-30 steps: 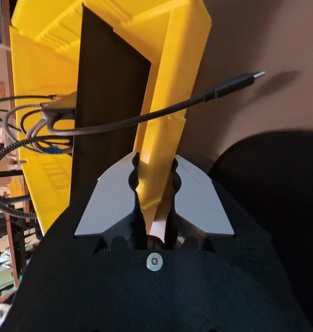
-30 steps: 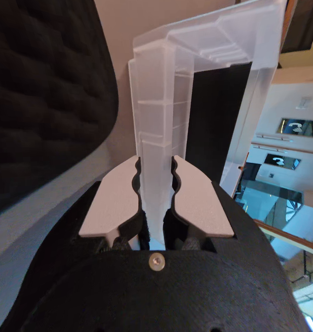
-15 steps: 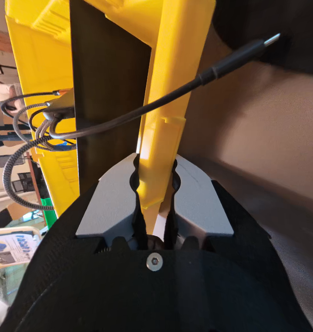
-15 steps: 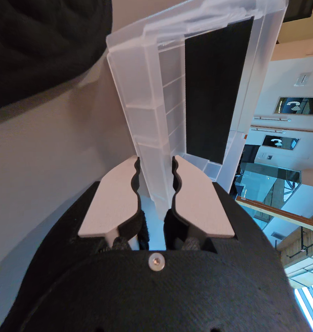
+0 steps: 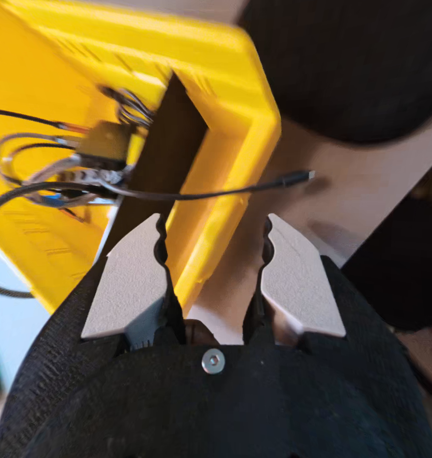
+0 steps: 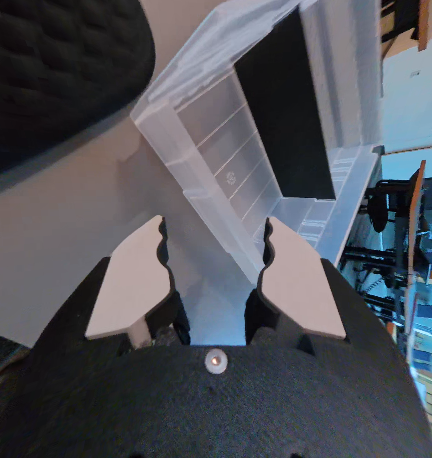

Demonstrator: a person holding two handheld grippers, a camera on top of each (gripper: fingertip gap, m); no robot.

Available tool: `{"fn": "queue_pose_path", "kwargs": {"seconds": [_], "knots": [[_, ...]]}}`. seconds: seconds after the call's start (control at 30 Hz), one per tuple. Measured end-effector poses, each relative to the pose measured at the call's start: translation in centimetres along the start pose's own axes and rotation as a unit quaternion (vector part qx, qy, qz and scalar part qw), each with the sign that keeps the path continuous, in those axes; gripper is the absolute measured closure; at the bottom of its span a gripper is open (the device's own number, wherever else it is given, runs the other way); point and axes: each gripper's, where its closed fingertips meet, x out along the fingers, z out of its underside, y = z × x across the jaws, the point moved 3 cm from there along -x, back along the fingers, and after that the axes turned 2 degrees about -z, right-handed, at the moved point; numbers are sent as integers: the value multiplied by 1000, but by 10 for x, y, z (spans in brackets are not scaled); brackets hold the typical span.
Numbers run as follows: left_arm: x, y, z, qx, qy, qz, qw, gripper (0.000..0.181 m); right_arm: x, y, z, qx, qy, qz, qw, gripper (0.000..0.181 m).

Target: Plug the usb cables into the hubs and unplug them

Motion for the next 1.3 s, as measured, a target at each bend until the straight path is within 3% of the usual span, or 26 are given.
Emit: {"fn": "queue_pose_path", "kwargs": {"seconds": [0.07, 0.13, 0.17, 0.23, 0.27, 0.37, 0.5, 0.63, 0.8, 0.97, 1.13, 1.23, 1.3], "knots": [[-18, -33, -22, -87, 94, -87, 988, 114, -11, 5, -7, 23, 37, 16, 999, 104], [-31, -64, -45, -241, 214, -144, 936, 109, -20, 10, -17, 29, 69, 35, 997, 103], [-31, -70, -53, -316, 255, -123, 906, 109, -22, 11, -22, 28, 81, 42, 995, 103], [-20, -77, -57, -396, 267, -84, 874, 109, -26, 12, -32, 17, 93, 54, 994, 102], [-11, -84, -50, -415, 243, -103, 871, 109, -28, 13, -37, 10, 95, 61, 994, 102], [9, -96, -41, -402, 181, -142, 886, 117, -34, 18, -46, -4, 104, 86, 991, 102], [35, -96, -39, -427, 103, -64, 896, 128, -46, 26, -51, -11, 120, 123, 985, 104], [54, -99, -29, -400, 23, -58, 914, 137, -51, 30, -51, -13, 123, 148, 981, 106], [58, -97, -31, -366, -7, -68, 928, 159, -47, 31, -48, -19, 110, 153, 982, 107], [55, -93, -42, -320, 18, -102, 942, 164, -39, 29, -44, -27, 84, 152, 984, 107], [25, -94, -63, -265, 93, -171, 945, 166, -40, 30, -47, -30, 89, 157, 983, 108], [-3, -97, -82, -202, 152, -240, 937, 166, -41, 30, -50, -31, 100, 160, 982, 109], [-27, -101, -96, -157, 203, -311, 915, 166, -42, 30, -56, -29, 117, 162, 979, 109]]}}
